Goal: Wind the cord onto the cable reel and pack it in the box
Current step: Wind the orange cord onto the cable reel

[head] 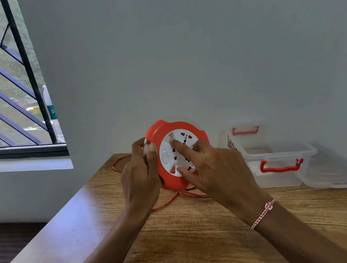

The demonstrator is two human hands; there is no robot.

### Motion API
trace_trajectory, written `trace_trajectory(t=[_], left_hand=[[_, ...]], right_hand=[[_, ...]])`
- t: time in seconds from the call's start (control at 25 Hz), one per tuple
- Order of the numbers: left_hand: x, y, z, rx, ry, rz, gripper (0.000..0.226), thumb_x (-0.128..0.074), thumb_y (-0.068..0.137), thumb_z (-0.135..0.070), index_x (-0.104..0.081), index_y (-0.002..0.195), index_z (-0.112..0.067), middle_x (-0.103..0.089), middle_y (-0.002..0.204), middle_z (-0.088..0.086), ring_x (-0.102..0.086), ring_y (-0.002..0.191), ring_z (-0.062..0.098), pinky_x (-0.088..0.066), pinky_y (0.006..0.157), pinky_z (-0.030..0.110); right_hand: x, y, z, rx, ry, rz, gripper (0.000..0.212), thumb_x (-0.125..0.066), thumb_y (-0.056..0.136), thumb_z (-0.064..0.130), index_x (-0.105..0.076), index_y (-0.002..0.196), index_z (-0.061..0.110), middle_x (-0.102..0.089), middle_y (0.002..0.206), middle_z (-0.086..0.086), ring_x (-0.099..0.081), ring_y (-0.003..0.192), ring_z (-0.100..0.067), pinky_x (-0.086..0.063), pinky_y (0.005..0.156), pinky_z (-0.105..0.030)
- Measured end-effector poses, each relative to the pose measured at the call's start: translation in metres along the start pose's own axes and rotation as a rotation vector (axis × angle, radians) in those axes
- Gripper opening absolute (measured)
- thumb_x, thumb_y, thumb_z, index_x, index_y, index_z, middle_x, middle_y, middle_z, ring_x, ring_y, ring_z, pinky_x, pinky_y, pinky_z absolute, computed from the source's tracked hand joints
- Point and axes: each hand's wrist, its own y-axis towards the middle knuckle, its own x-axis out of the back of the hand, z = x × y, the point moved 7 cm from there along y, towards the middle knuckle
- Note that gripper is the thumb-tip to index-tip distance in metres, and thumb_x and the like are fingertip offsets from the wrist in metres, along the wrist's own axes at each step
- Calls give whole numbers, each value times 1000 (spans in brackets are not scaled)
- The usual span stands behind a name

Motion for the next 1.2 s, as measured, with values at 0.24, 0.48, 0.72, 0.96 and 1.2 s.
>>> trace_trajectory(t=[0.24,0.48,0.72,0.96,1.2], left_hand=[[0,-4,-10,-73,-14,-28,47,-23,106,-64,-48,122,-29,-63,74,-12,-70,69,9,-60,49,39],[-2,-8,-12,-97,-34,-28,49,-22,104,-70,-47,122,-32,-64,76,-19,-73,78,0,-60,51,22],[8,1,-5,71,-211,-103,26,-32,107,-56,-53,110,-41,-70,81,-6,-73,72,11,-62,53,42],[24,16,20,309,-443,-141,21,-34,112,-45,-55,110,-47,-73,92,-27,-75,85,1,-62,60,23],[14,9,23,370,-479,-95,22,-37,109,-53,-58,108,-45,-74,91,-20,-76,85,4,-61,57,24]], right_hand=[[8,5,-10,-225,234,-166,63,-58,85,72,-62,128,26,-79,81,1,-74,61,-15,-62,58,-27],[-21,-7,-23,-702,828,-59,47,-73,83,62,-50,111,31,-67,64,14,-68,43,-3,-52,40,-14],[0,-2,-29,-610,1124,-218,28,-71,96,42,-61,113,23,-76,65,3,-70,44,-13,-52,39,-24],[-41,-5,-46,-412,650,239,44,-59,96,7,-58,135,28,-69,126,3,-67,108,-11,-55,92,-31],[-95,-32,13,-82,657,615,45,-68,93,37,-51,135,38,-58,138,10,-55,121,-11,-45,102,-32]])
